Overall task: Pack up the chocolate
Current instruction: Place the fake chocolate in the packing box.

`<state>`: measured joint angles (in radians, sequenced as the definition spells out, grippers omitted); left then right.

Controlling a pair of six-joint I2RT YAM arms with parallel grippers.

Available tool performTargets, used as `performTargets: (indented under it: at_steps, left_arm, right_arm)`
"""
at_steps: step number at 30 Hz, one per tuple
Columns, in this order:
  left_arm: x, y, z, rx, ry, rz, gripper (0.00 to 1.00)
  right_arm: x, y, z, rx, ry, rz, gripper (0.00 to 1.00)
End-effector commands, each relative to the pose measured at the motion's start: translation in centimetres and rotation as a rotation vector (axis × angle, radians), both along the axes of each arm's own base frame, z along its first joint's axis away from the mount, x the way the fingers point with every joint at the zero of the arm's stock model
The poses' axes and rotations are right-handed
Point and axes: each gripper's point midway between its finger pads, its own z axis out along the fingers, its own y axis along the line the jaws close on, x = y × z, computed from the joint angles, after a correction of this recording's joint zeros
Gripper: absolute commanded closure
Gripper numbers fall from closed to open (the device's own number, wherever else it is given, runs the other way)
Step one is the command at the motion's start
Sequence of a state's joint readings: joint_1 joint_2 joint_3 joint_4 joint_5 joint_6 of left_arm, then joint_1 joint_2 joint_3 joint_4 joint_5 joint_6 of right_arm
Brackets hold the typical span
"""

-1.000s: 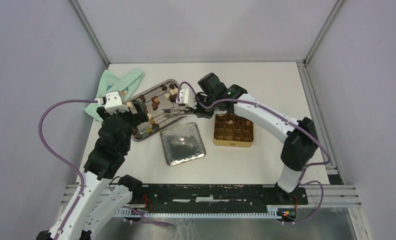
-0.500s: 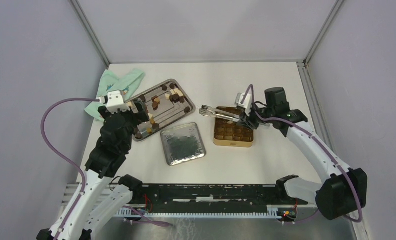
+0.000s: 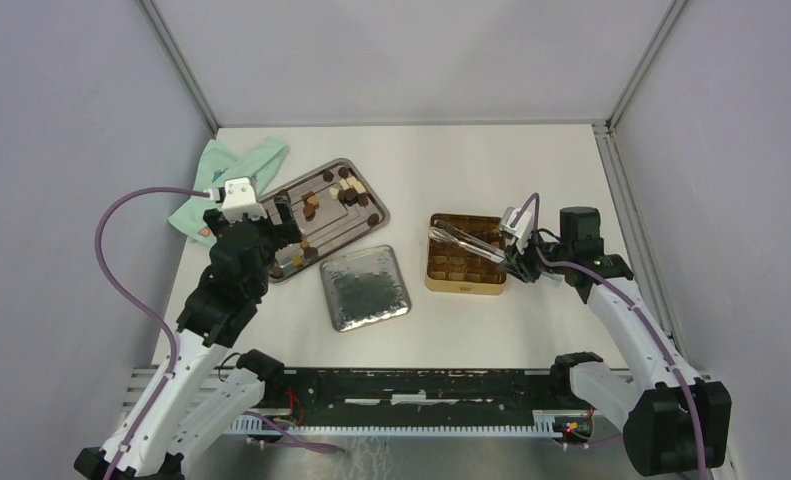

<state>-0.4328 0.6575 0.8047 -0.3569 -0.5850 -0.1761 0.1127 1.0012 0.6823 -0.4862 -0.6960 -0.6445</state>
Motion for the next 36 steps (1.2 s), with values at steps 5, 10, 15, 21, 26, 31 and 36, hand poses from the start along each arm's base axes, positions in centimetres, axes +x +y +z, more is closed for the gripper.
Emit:
performTargets:
  at_steps: [5,10,15,21,26,31,36]
  left_arm:
    - [0.3,0.4,0.5,0.025,-0.019,0.014,0.00]
    - [0.3,0.4,0.6,0.024,-0.020,0.012,0.00]
    - [0.3,0.3,0.6,0.022,-0.021,0.006,0.00]
    - [0.3,0.2,0.6,0.020,-0.022,0.005,0.00]
    - [0.3,0.2,0.6,0.020,-0.020,0.001,0.00]
    - [0.4,0.1,0.5,0.020,-0.018,-0.002,0.00]
    - [0.3,0.1,0.6,0.019,-0.021,-0.004,0.00]
  right_arm:
    - [0.4,-0.5,0.3,-0.030,-0.069,0.000,0.92]
    - [0.0,-1.0,-0.5,-0.059,-0.064,-0.003,0.90]
    - [-0.3,-1.1,-1.0,-0.066,-0.058,-0.005,0.87]
    - [-0.4,-1.1,-1.3,-0.068,-0.038,-0.001,0.86]
    - [-0.5,-1.1,-1.6,-0.070,-0.025,-0.001,0.80]
    - [-0.6,-1.1,-1.9,-0.074,-0.012,0.006,0.77]
    - [-0.7,-1.1,-2.4,-0.080,0.010,0.011,0.74]
